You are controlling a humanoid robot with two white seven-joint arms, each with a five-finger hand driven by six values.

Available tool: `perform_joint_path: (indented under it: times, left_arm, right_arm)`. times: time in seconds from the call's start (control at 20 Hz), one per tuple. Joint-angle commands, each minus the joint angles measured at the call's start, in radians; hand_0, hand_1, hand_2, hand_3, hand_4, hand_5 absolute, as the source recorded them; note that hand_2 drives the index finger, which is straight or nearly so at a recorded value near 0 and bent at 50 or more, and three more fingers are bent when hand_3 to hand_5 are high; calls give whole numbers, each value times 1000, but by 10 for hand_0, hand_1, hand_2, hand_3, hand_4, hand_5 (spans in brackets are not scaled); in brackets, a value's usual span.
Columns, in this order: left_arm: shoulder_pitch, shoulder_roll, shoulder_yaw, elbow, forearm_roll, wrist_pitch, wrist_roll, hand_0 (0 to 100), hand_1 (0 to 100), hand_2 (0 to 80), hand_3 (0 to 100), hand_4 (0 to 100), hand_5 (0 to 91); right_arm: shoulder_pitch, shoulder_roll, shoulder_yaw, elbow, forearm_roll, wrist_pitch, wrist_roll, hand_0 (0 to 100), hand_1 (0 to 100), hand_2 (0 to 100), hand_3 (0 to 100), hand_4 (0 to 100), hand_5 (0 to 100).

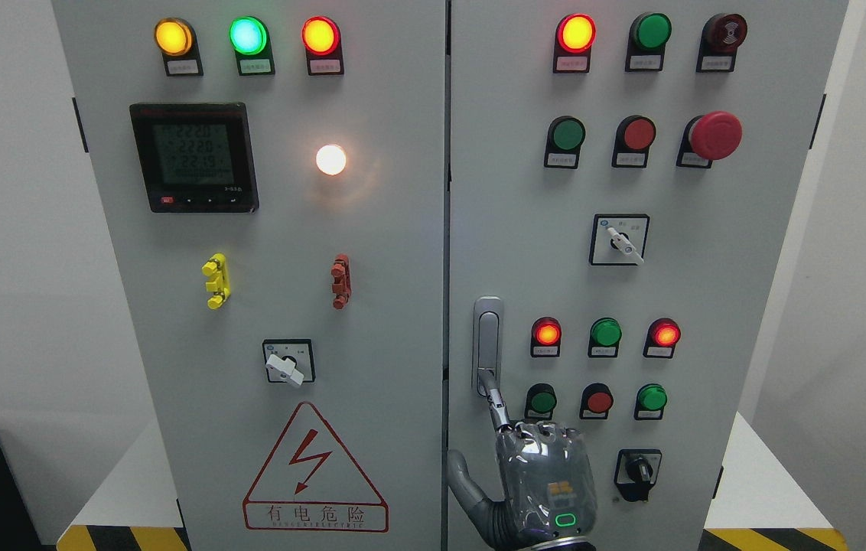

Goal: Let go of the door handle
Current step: 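Close the right hand fingers around the silver handle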

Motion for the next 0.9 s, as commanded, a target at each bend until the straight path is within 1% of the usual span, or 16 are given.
perform_joint_path:
  times: [0.0, 0.85]
  left_arm:
    - [0, 0, -21, -20, 0, 0, 0, 0, 0, 22, 91, 12, 0]
    - [0, 0, -21, -20, 0, 0, 0, 0, 0, 22, 94, 15, 0]
  right_arm:
    - [-3, -1, -3, 16, -1, 0, 3, 450, 271, 0, 1000, 984, 954]
    - [2, -1, -10, 29, -1, 0, 5, 445, 272, 7, 1000, 984, 955]
